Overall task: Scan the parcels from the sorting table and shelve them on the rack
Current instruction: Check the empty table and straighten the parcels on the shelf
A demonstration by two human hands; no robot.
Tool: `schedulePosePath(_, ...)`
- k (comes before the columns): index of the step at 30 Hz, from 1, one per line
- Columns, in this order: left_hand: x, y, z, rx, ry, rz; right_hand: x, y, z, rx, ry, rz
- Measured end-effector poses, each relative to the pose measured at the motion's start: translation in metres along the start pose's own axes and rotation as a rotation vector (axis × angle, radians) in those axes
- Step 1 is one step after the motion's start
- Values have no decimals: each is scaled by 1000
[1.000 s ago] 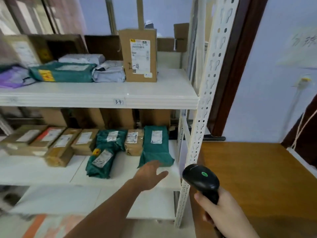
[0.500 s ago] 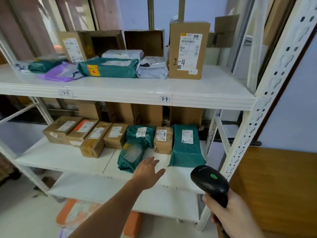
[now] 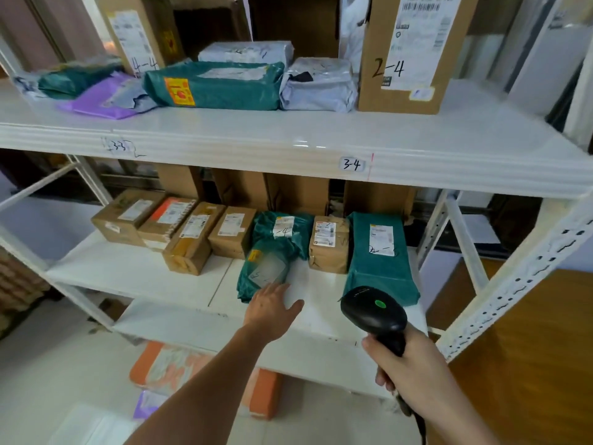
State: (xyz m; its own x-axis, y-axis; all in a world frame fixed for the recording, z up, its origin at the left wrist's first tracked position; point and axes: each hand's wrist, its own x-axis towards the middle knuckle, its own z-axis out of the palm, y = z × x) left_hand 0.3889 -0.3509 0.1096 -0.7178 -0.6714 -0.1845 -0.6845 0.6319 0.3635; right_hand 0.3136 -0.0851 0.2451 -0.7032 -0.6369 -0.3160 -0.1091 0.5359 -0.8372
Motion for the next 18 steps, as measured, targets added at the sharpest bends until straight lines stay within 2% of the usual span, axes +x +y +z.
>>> schedulePosePath(10,46,-51,6,25,-51,-101,58,-27,26,2,-69,-19)
schedulePosePath(18,115,-92,24,138,-147,-21,89,-28,61,-4,-16,96)
